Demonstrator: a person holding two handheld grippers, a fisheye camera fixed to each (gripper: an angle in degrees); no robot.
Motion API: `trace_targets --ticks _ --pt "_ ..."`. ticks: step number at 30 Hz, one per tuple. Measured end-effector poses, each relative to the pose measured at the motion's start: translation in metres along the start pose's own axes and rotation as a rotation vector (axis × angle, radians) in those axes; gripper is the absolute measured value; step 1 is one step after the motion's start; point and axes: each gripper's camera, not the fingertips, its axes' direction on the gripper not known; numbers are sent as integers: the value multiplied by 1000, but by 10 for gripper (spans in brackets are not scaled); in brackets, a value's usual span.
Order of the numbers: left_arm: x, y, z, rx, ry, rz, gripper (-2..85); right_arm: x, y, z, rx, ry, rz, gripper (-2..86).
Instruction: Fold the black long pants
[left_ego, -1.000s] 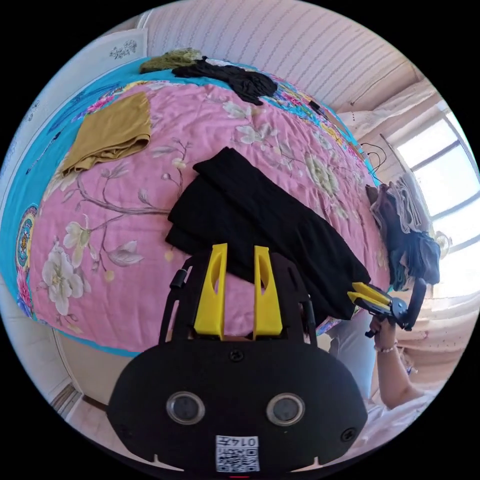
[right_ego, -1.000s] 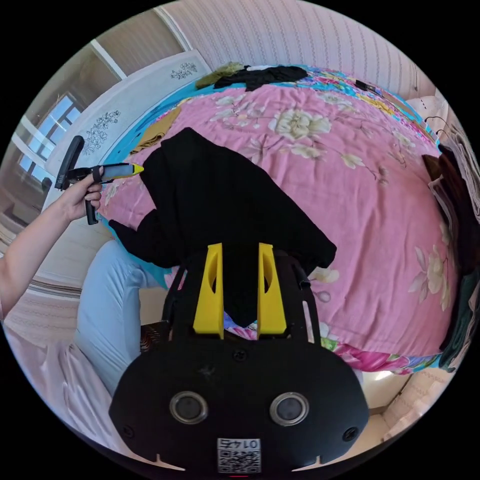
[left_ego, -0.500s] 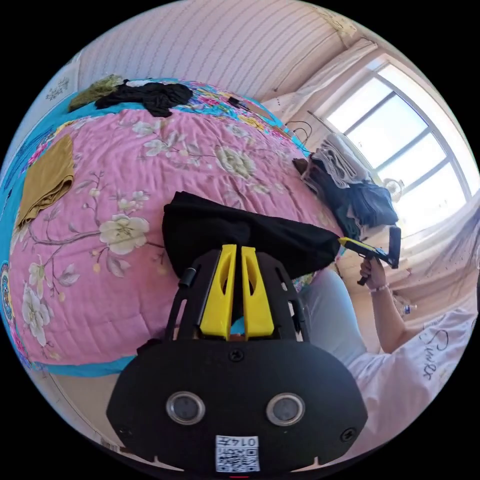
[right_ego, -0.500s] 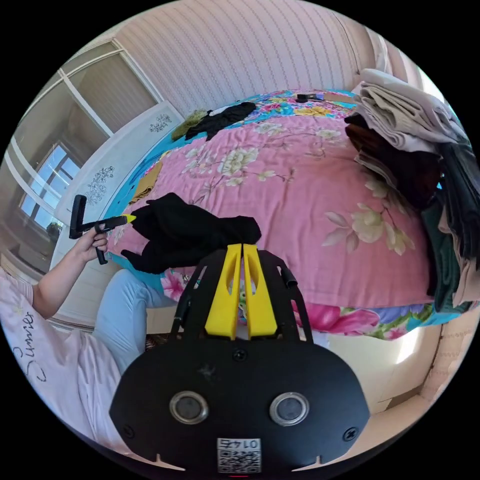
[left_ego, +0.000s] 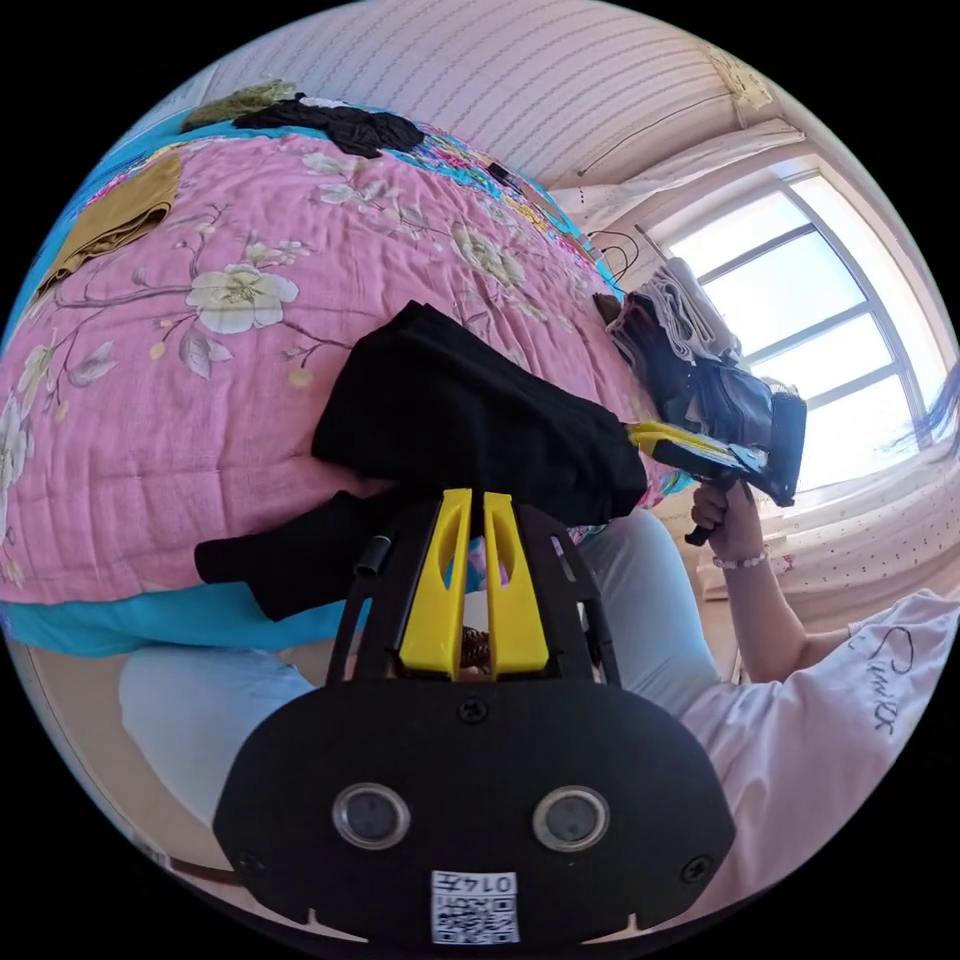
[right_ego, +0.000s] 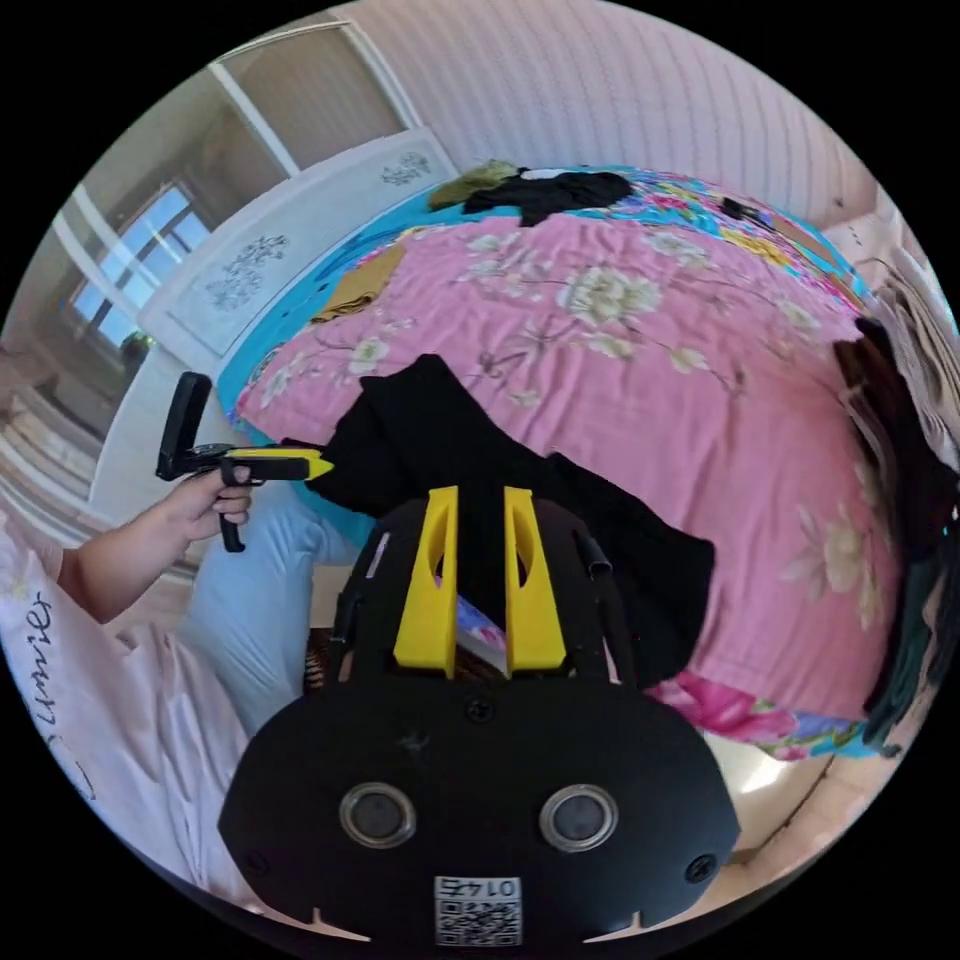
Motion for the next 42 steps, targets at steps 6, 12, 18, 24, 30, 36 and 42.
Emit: trace_targets --ticks 6,12,18,24,30,36,42 --pt "1 12 0 15 30 -20 -1 -55 -40 78 -211 63 -196 62" --pt "13 18 7 -36 -14 41 4 -12 -22 15 -38 -9 -35 30" --pt "25 27 12 -12 36 61 40 34 7 -5 -73 -26 128 51" --pt "24 26 -21 36 -83 47 47 11 22 -17 -25 -24 78 92" --pt "24 -7 6 78 -110 0 84 -72 5 7 -84 140 -184 169" --pt "42 -25 52 2 -123 13 93 -130 -13 15 -109 335 -275 174" --pt "45 -26 57 7 -85 -13 67 -161 -17 15 -109 262 -348 167"
